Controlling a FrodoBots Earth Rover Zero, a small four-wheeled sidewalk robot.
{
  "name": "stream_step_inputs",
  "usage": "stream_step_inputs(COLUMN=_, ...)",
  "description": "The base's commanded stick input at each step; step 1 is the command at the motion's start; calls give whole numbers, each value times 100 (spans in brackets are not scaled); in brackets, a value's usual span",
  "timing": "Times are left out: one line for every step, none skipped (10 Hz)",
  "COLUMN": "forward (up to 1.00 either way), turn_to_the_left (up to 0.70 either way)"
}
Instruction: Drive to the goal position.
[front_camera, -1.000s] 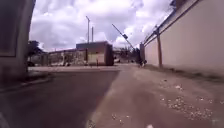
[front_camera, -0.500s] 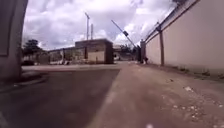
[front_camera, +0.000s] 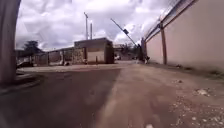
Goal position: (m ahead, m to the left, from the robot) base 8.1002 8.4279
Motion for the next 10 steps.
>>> stream_step_inputs(forward=70, turn_to_the_left=4)
stream_step_inputs(forward=70, turn_to_the_left=4)
stream_step_inputs(forward=70, turn_to_the_left=4)
stream_step_inputs(forward=70, turn_to_the_left=4)
stream_step_inputs(forward=70, turn_to_the_left=4)
stream_step_inputs(forward=70, turn_to_the_left=4)
stream_step_inputs(forward=70, turn_to_the_left=4)
stream_step_inputs(forward=70, turn_to_the_left=4)
stream_step_inputs(forward=70, turn_to_the_left=5)
stream_step_inputs(forward=70, turn_to_the_left=24)
